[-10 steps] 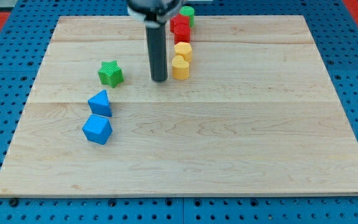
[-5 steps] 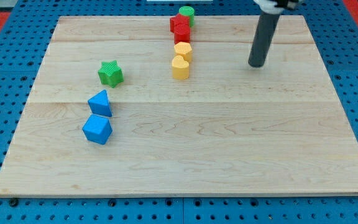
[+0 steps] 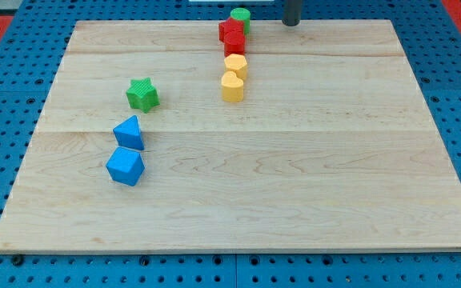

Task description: Push the green circle diagonally to the red star

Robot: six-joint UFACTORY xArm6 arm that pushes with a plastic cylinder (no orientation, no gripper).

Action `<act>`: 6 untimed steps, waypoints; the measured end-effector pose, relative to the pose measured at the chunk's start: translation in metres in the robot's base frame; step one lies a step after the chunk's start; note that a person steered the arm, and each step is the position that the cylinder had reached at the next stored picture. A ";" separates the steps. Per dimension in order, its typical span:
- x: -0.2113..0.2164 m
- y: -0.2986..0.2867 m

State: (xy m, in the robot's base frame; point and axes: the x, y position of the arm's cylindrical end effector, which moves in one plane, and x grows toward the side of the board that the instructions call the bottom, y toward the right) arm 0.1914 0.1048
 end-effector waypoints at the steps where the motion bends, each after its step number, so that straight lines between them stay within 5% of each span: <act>1: 0.001 -0.020; 5: 0.002 -0.153; 6: 0.030 -0.186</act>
